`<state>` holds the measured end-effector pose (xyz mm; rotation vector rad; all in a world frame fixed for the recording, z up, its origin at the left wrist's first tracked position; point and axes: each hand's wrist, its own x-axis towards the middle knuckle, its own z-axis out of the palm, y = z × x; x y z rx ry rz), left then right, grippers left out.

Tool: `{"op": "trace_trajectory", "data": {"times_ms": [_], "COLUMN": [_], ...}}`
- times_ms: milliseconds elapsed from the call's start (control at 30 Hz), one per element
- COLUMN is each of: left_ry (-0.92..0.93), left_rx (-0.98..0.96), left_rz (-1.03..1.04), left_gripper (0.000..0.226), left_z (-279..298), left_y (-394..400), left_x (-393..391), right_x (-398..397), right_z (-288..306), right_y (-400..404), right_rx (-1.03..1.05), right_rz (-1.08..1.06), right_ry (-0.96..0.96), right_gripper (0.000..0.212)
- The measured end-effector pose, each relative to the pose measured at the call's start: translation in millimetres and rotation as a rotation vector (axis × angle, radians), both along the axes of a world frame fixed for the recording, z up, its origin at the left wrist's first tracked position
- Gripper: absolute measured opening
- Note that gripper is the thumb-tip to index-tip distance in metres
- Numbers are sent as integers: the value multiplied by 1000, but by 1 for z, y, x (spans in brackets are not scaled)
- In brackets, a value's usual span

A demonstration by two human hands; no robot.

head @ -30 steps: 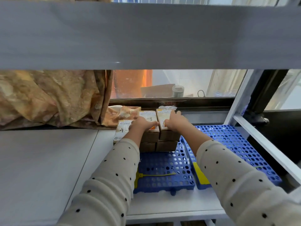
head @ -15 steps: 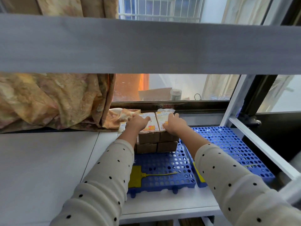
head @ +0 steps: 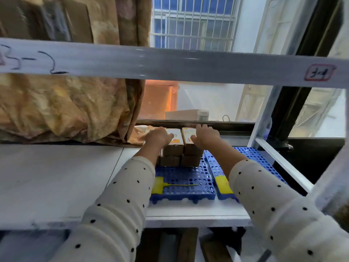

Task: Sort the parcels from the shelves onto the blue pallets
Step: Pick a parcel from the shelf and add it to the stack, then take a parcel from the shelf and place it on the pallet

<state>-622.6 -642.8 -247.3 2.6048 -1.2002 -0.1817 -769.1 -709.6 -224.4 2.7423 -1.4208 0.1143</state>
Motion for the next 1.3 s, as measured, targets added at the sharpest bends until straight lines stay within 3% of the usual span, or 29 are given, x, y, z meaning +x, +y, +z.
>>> {"op": "trace_trajectory", "data": {"times_ms": [467,933,1133,1300], "left_ry": [-204,-363,-470,-515], "left_rx": [-33,-179,-245,-271], "left_rz": [-67,-106,-124,-125], "left_gripper": [49,39,42,60], "left_z": [75,150,176,182], "left_y": [130,247,289,314], "left_x": [-131,-162,-175,-191], "right_x": [-108,-144,-146,-145], "right_z": [80,140,158,163], "right_y": [123,237,287,318], "right_rx": [-189,-270,-290,-303], "right_rz": [126,32,7,25], "right_ry": [-73,-169,-225,-253], "right_gripper": [49,54,58,56]}}
